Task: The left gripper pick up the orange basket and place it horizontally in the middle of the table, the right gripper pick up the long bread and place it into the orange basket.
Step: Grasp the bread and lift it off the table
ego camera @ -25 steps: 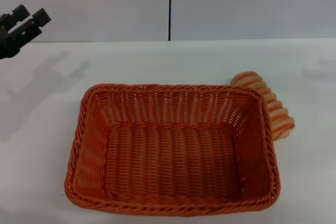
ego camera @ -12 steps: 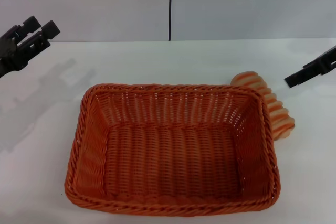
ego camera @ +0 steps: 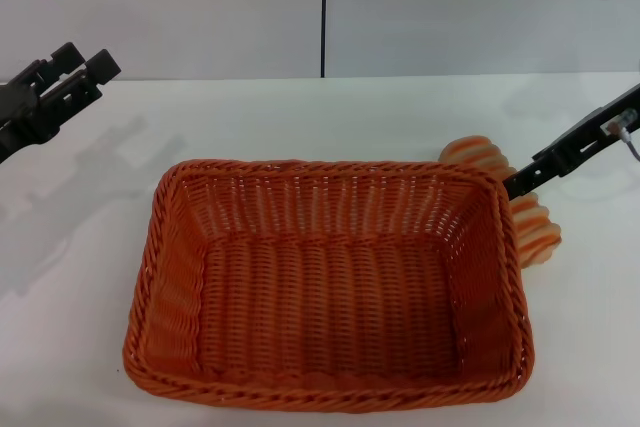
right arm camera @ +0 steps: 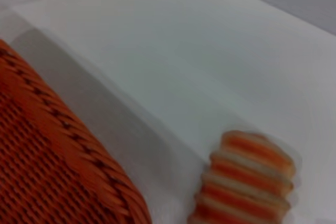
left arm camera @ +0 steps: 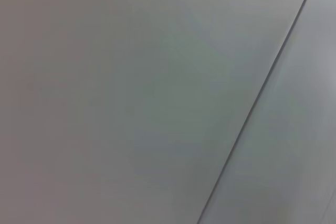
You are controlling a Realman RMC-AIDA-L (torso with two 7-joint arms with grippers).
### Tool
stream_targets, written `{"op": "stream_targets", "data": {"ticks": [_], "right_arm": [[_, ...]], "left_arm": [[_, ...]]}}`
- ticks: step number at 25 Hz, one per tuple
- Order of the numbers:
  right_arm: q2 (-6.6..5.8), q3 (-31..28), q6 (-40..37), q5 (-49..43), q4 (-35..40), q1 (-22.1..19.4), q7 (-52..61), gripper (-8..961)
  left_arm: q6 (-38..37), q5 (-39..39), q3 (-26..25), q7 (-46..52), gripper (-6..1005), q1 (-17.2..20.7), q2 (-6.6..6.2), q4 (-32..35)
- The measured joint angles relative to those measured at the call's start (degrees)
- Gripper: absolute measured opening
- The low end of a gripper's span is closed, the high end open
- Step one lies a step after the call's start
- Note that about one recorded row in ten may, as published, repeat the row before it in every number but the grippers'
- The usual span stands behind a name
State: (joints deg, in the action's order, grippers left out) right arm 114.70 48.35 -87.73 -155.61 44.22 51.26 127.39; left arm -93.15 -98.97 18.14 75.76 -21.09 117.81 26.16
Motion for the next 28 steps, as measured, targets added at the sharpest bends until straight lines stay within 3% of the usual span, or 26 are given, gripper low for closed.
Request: {"op": "stream_targets", "data": {"ticks": [14, 28], "right_arm": [[1.39, 3.01, 1.98, 0.05, -1.81, 0.17, -0.49, 778], [1.83, 3.48, 3.9, -0.19, -4.1, 0.52, -0.57, 777]], "left_arm": [[0.97, -0.27, 0.75, 0.0, 798, -0.55, 0.01, -1.04], [1.07, -0.35, 0.76, 0.5, 798, -0.62, -0.04, -1.03]]}}
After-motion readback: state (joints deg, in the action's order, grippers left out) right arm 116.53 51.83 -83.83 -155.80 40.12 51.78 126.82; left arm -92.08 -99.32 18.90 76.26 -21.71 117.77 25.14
